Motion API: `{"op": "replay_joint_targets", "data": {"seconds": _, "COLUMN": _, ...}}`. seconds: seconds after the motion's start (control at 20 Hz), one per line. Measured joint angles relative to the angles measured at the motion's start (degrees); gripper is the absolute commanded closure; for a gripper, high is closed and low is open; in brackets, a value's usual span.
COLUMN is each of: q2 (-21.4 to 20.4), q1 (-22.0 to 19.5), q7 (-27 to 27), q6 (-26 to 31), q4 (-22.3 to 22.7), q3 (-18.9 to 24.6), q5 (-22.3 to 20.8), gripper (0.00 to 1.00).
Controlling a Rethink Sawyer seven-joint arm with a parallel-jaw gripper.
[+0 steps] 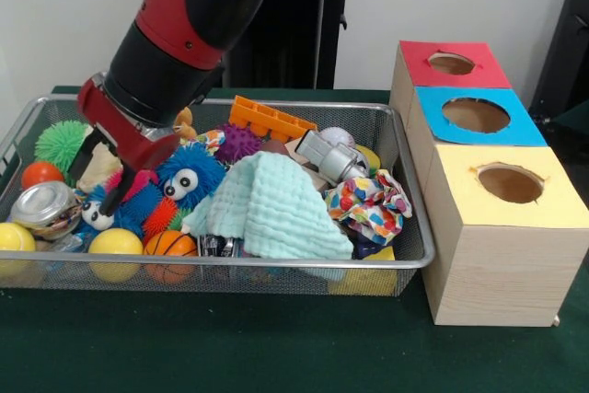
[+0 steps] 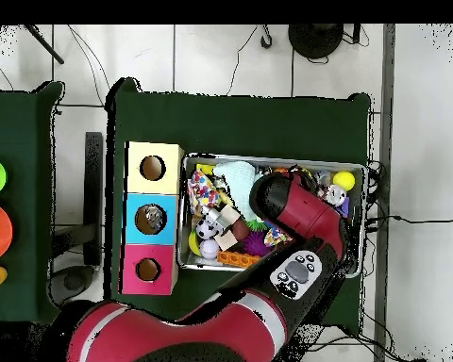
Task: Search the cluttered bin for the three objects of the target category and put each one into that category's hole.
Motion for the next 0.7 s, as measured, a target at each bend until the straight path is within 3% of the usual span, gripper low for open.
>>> {"op": "replay_joint_targets", "data": {"seconds": 0.7, "q2": 4.00, "q1": -0.48, "q7": 0.00, "q6": -4.81, "q4": -5.87, "q3": 1.08, "q5": 0.53, "gripper": 0.00}}
